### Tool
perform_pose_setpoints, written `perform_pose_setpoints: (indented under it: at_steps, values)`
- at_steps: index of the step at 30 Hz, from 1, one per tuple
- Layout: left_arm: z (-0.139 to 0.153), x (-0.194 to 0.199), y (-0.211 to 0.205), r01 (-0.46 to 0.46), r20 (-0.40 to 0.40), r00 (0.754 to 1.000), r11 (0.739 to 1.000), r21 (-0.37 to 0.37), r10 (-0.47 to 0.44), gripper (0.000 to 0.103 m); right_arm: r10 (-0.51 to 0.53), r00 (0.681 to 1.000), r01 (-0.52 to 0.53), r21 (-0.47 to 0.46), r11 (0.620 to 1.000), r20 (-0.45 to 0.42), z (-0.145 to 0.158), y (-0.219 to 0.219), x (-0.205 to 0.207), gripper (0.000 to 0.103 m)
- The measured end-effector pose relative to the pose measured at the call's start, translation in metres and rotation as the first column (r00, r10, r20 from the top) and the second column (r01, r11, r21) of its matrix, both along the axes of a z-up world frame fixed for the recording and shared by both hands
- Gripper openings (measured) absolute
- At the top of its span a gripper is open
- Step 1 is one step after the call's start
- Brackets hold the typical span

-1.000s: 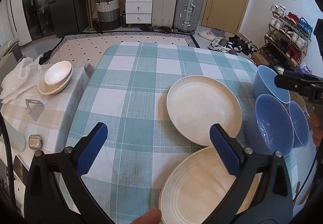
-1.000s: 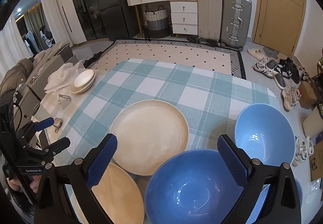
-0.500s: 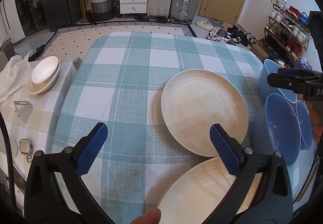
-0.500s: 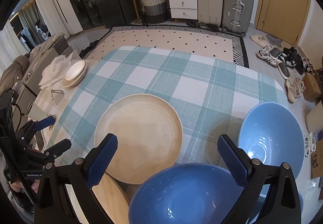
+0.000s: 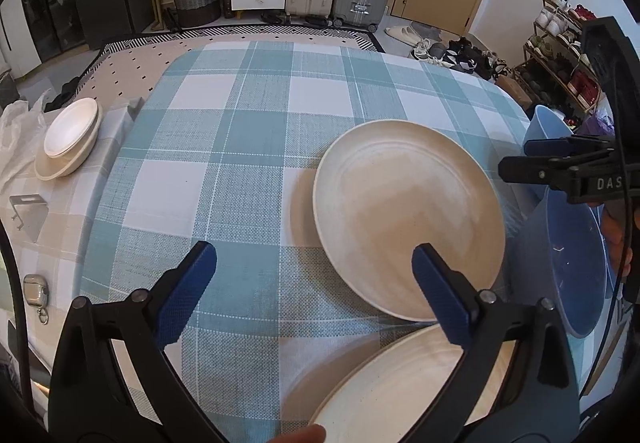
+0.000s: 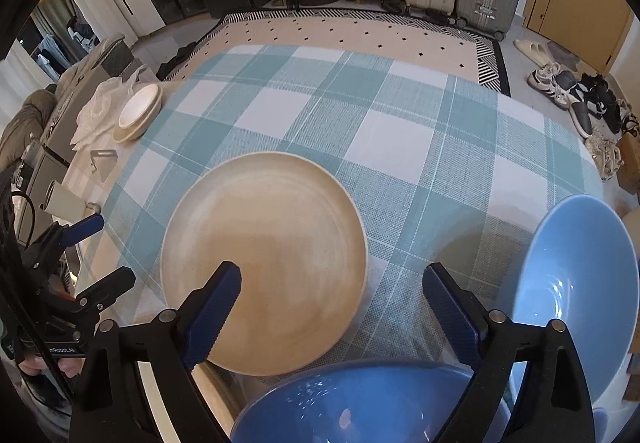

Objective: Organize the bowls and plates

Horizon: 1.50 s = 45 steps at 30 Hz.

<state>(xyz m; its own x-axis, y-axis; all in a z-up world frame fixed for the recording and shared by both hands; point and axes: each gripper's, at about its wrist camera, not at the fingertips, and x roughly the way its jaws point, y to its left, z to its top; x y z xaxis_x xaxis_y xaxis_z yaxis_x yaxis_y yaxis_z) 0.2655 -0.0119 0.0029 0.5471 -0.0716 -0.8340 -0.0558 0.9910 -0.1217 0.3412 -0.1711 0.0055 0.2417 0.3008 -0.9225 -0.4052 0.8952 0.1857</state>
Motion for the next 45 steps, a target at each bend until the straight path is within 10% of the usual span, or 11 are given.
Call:
perform_pose_setpoints:
  at_steps: [28,45]
  values:
    - [-0.051,0.031,-0.014,0.065,-0.107,0.992,0.995,-0.073,-0.073,0.055,0.024,0.987,-0.033,-0.054,0.998,-0.162,-0.065,0.016,0.024,0.060]
    - [-0.054,0.030,-0.017,0.077,-0.073,0.994,0.996,-0.044,-0.080,0.029,0.028,0.997,-0.037,-0.124,0.992,-0.070,-0.060,0.021,0.014,0.031]
